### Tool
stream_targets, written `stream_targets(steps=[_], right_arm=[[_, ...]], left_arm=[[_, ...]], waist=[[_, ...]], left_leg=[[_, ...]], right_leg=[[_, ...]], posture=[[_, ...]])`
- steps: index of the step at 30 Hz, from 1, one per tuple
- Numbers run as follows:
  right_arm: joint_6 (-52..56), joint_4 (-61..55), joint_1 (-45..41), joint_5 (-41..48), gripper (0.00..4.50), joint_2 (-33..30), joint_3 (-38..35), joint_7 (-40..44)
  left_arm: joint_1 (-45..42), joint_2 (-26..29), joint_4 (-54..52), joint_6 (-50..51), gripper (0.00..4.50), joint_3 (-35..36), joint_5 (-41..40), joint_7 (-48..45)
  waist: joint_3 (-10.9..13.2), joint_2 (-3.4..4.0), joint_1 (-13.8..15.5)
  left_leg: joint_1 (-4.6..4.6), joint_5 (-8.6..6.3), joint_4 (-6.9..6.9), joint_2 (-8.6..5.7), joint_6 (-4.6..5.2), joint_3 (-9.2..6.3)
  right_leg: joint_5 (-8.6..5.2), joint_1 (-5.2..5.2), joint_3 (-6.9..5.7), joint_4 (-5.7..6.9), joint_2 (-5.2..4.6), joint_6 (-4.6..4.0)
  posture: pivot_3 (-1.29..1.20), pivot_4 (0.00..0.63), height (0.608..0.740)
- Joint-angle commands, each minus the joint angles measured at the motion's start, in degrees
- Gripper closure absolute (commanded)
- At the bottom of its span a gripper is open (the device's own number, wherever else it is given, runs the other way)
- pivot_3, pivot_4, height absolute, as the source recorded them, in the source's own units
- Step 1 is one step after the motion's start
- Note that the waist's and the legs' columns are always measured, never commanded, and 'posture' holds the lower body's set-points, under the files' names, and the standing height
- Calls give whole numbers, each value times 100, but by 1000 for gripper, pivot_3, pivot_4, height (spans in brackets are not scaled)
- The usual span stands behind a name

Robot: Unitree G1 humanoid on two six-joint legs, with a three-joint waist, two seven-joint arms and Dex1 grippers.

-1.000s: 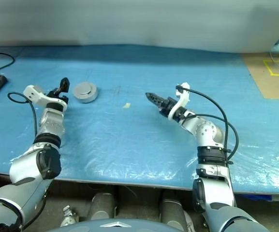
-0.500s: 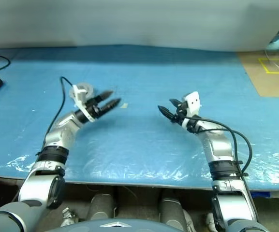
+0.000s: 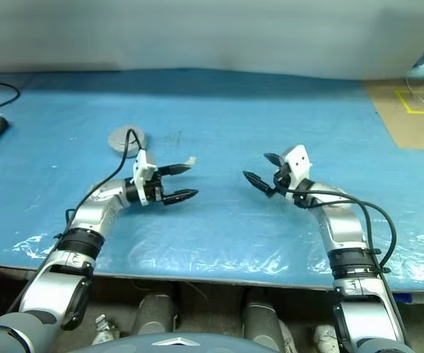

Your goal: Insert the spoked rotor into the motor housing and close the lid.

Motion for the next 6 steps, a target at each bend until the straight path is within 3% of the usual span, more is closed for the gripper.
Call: stream_targets(steps=[1, 6], right_arm=[[-197, 23, -109, -33, 28, -94, -82, 68], [-139, 87, -155, -86, 28, -98, -60, 98]], left_arm=[[14, -34, -50, 15, 0, 83, -145, -109], [-10, -68, 110, 30, 0, 142, -202, -144]], waist=[[0, 0, -3], [0, 0, -1]], left_leg=[[0, 0, 0, 1, 0, 0], [1, 0, 0, 0, 2, 1]], right_leg=[[0, 0, 0, 0, 0, 0], [0, 0, 0, 1, 1, -1]], posture=[[0, 150, 740], [0, 150, 740]])
